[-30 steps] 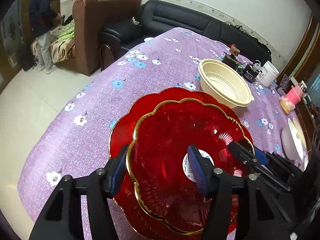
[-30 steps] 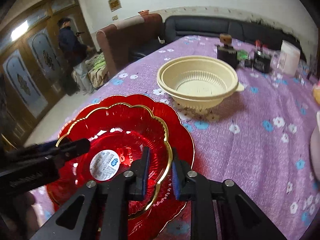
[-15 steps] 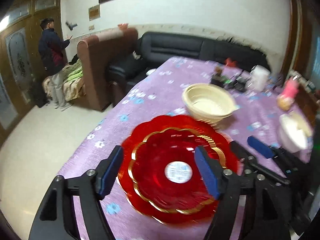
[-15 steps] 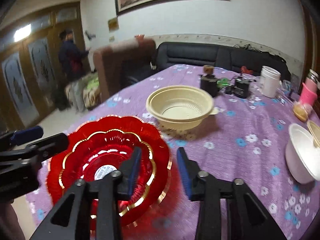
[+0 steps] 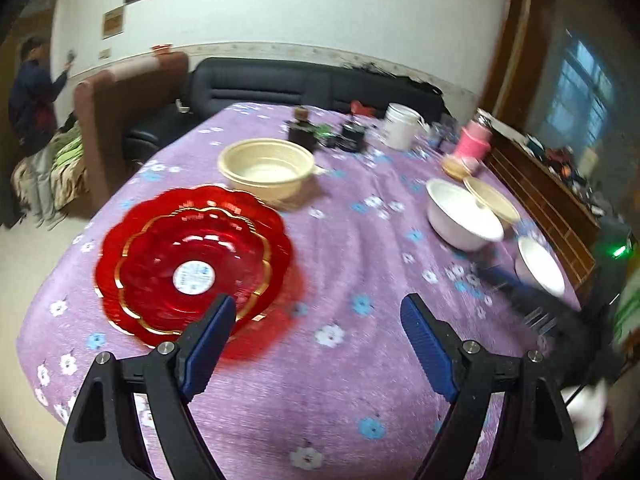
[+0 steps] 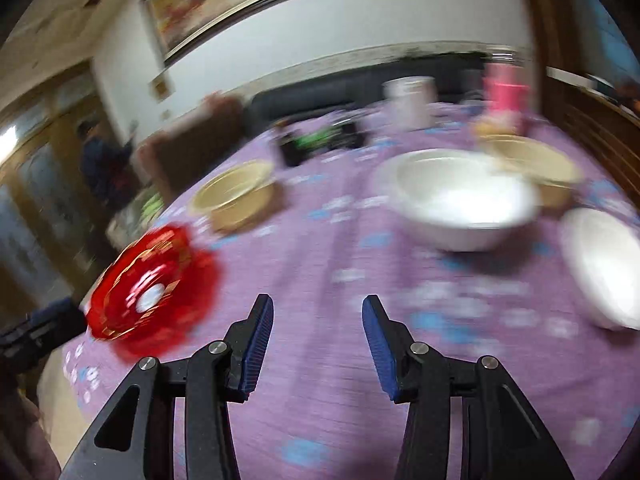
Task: Organize plates and bowls
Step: 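Open the right gripper and withdraw from the stacked red plates, then grasp the rim of the white paper plate with the right gripper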
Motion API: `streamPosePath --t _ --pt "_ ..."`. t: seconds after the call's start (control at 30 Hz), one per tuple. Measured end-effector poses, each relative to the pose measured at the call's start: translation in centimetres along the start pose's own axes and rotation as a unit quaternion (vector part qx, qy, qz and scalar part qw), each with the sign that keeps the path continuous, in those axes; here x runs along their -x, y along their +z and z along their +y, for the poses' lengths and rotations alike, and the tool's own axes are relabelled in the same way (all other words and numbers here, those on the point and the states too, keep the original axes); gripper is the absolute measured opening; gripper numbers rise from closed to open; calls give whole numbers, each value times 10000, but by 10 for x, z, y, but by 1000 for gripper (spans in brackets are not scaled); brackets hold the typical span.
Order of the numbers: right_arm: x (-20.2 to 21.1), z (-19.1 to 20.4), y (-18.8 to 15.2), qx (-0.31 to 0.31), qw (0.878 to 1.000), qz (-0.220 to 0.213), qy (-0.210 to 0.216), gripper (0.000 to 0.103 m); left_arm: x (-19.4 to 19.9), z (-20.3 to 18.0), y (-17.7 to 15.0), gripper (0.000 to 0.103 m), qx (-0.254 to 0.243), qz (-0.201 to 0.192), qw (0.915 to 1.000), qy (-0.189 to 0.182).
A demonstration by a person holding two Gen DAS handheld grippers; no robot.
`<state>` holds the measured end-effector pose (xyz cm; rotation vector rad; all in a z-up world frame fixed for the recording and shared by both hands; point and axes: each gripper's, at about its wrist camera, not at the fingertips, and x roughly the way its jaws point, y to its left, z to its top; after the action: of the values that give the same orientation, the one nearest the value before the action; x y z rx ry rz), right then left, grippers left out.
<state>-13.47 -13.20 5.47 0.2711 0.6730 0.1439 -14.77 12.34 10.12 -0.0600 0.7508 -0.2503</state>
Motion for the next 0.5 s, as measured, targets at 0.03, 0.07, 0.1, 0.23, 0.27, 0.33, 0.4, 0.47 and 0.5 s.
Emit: streamPosePath --t 0.03,0.07,0.1,0.23,0.27,0.33,0.4,0.47,0.5 --pt "13 -19 2 -134 9997 -121 -187 50 -2 -4 -1 84 -56 26 10000 -7" --pt "30 -44 5 -305 9980 -281 -484 50 -5 -6 -1 84 -82 47 10000 -16" --pt "46 -71 8 -471 9946 -419 -828 51 -6 -9 -1 84 -91 71 9999 -28" --pt "78 -152 18 -1021 9741 -545 -1944 52 -19 -19 -3 84 -103 233 9995 -169" --pt "80 -174 21 -1190 9691 -487 -2104 52 -21 -21 -4 84 -110 269 9994 -194" --pt "75 -206 25 -1462 9630 -293 -2246 52 -26 -27 -6 84 -132 352 9990 -244" --pt "64 -231 26 -1713 9603 -69 -2200 52 -29 -31 -7 84 -163 416 9986 -266" --pt "47 -244 25 -1868 9603 152 -2065 49 -30 -33 -8 84 -182 465 9984 -267" --pt "37 -249 24 -1950 9617 271 -1906 41 -31 -33 -8 84 -178 484 9983 -266"
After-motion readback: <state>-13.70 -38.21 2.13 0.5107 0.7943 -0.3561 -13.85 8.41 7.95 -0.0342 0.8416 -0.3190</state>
